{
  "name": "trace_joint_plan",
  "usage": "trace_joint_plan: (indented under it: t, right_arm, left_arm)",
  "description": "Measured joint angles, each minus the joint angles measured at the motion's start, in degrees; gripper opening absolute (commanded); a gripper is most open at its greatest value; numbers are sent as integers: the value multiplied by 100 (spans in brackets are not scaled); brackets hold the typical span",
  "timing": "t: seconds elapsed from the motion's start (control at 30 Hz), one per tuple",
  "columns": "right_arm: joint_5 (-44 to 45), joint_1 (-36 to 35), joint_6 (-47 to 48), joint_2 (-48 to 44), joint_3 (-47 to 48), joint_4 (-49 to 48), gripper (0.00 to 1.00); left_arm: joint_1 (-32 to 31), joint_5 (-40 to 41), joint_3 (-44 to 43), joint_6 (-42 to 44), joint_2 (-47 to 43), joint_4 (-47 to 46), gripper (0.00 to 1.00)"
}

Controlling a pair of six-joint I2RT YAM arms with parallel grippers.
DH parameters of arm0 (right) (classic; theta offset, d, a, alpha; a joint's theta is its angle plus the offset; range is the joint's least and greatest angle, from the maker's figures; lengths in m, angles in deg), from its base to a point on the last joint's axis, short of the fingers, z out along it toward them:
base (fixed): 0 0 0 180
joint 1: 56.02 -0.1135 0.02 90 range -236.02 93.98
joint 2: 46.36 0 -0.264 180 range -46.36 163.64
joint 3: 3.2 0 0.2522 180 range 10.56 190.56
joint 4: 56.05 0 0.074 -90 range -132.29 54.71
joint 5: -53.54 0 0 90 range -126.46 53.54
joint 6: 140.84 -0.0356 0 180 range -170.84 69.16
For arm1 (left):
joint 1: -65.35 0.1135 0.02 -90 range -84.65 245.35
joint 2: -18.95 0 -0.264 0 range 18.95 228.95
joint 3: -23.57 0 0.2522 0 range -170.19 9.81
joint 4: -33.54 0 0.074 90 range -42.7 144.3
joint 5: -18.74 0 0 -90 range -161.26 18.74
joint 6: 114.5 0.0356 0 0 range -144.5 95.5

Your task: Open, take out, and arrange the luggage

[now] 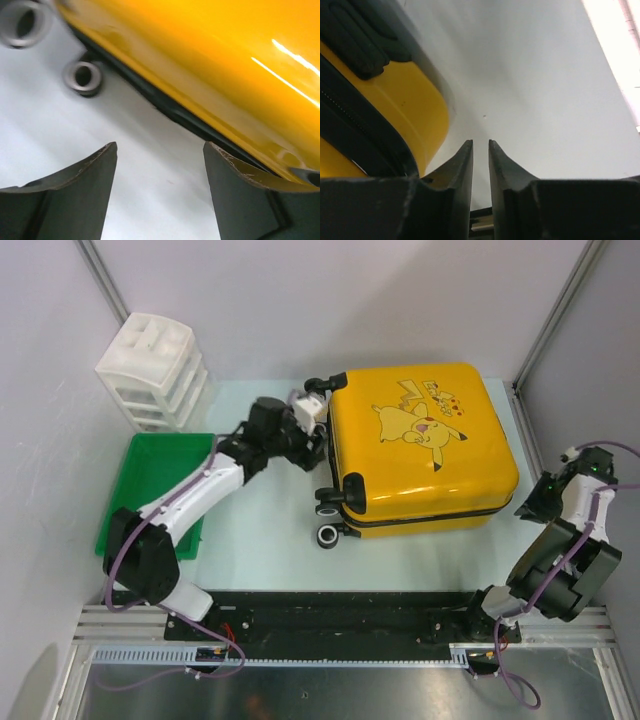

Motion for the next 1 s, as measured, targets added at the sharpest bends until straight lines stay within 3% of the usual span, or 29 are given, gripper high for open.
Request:
trace_joint_plan:
  t: [0.07,0.13,0.3,0.53,0.67,0.83,1.0]
  right_arm:
    - [68,-293,39,131,-52,46,16]
    - [138,-651,50,323,-79,61,13]
    - [332,-1115,-55,719,-85,11,14]
    - [350,-1283,-748,1069,179,-378,15]
    - [168,-1464,-1311,1589,586,-1150,15]
    - [-107,-1613,-1808,2114,1093,-2031,18]
    - [-315,-1488,-1947,2044,1237,-2039,20]
  left_arm:
    - [380,-22,-348,-57,28,103,85]
    - [831,-31,-946,-118,162,166,86]
    - [1655,-15,-2601,-219,872,-4,91]
    - [1895,-66,-5193,-262,2964,-144,90]
    - [1862,240,-6649,-291,4360,-208,90]
    - [1768,883,-7051,-33,5233,-610,89]
    - [1515,1499,-6402,546,5383,-1316,85]
